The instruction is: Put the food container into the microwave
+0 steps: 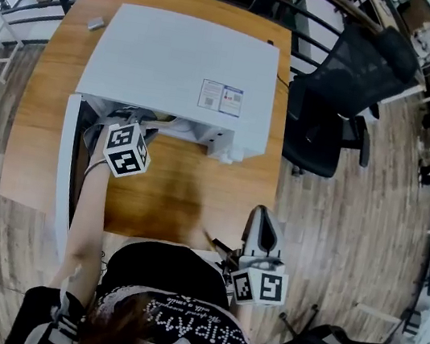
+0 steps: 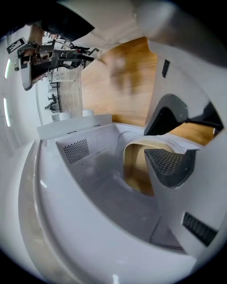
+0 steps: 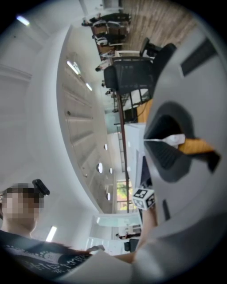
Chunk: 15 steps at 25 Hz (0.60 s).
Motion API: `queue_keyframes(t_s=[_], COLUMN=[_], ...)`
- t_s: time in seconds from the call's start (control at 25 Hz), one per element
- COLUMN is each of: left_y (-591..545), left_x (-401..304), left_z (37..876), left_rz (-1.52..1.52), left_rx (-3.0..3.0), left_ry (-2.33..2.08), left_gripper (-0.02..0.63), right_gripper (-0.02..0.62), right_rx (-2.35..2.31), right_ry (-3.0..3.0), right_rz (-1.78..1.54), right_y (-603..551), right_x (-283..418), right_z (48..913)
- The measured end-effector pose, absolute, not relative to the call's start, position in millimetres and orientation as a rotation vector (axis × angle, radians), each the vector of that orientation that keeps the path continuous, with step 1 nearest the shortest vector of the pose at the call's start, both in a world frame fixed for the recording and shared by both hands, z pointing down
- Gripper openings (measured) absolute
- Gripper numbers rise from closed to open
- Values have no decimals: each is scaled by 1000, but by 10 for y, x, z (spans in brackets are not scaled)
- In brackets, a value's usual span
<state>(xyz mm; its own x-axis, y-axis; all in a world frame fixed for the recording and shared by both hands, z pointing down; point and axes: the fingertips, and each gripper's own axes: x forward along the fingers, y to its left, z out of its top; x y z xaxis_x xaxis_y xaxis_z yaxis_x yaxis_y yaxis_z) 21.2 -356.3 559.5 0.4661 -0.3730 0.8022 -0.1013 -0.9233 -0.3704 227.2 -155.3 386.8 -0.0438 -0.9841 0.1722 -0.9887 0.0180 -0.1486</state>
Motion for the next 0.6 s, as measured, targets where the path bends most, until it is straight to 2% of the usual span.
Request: queue_keyframes(t_s=[0.2, 0.6], left_y=[-3451, -3233], left_x=[212, 377], left_z=[5352, 4819], left_rz=[-1329, -1034], left_rx=[-2478, -2555], left_ry=[488, 634], left_gripper=[40, 29], right_gripper=[34, 34], right_rx=[2158, 2174], right_ry=[-2246, -2256], right_rz=[332, 292], right_y=[-1437, -1120], right_x=[2252, 2227], right_z=[3806, 3710])
